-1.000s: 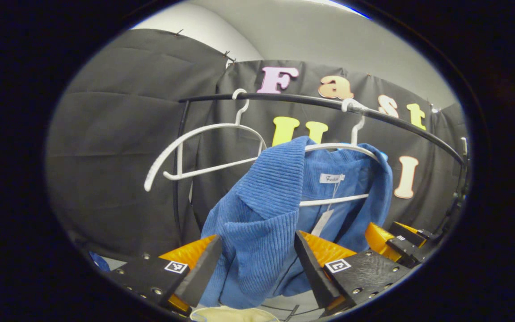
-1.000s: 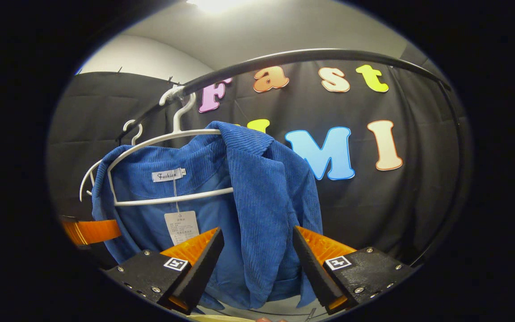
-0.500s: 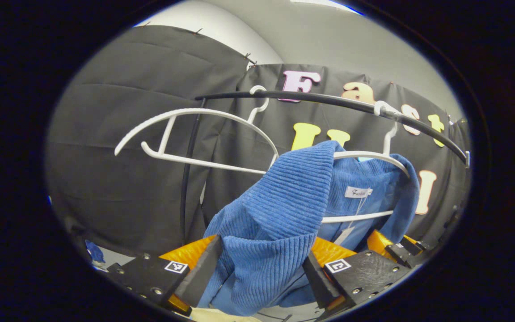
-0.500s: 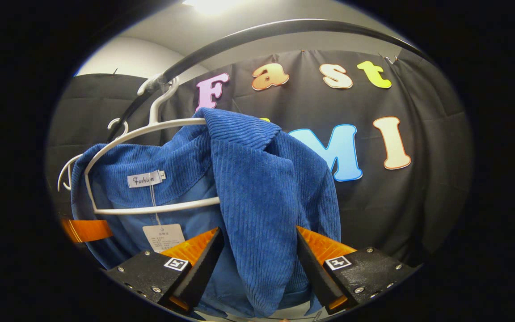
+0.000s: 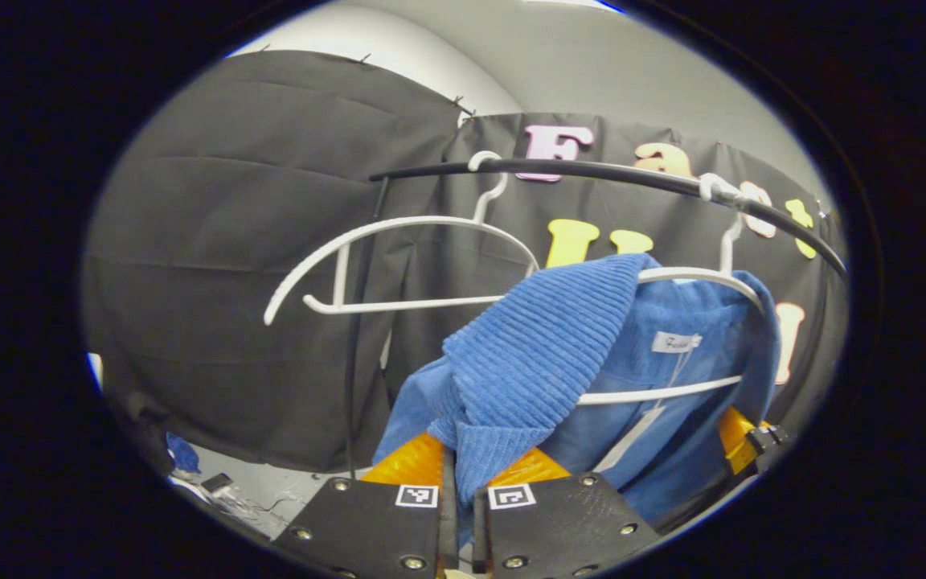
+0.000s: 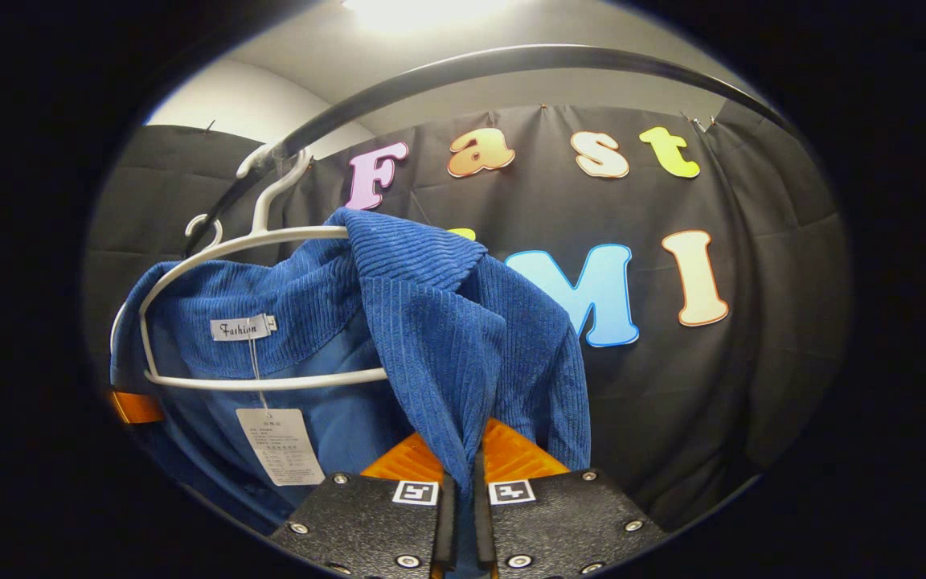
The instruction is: Grasp the clothes on the hanger with both hands and then place them into the laundry hamper below.
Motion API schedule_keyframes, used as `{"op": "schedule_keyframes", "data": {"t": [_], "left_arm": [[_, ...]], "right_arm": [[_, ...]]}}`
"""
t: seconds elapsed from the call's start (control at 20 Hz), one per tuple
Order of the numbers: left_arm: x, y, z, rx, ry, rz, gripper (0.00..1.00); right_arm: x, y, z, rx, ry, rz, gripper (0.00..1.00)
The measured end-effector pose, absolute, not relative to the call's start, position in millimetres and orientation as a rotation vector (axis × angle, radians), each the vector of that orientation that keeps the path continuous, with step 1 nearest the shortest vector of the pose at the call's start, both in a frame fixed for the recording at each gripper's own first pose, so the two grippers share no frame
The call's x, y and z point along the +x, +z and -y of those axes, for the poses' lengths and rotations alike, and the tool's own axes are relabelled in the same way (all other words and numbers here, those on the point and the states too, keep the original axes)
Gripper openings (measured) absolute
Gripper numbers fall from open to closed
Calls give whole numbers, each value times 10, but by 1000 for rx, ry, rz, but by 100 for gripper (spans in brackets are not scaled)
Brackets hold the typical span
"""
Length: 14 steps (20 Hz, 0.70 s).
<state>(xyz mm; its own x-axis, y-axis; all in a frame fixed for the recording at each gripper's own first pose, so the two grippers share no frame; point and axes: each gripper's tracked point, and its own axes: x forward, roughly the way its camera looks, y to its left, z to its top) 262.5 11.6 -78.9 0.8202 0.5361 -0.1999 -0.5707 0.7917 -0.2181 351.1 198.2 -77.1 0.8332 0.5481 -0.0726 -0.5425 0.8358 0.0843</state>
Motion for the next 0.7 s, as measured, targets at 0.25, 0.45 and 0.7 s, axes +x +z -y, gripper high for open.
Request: {"op": "schedule_keyframes", "data": {"t": [0.25,0.45,0.7], "left_arm": [[2554,-745,-75,-309,534,-122,2],[2422,-649,-48,-323,505,-107,2],[2306,-522,-95,-342,499,-93,2]], "right_arm": [[3475,-738,-1951,72,630,-122,0],[3531,-611,-1770,86,577,-83,0],[3608,-432,-1535,106,507,-38,0]]}}
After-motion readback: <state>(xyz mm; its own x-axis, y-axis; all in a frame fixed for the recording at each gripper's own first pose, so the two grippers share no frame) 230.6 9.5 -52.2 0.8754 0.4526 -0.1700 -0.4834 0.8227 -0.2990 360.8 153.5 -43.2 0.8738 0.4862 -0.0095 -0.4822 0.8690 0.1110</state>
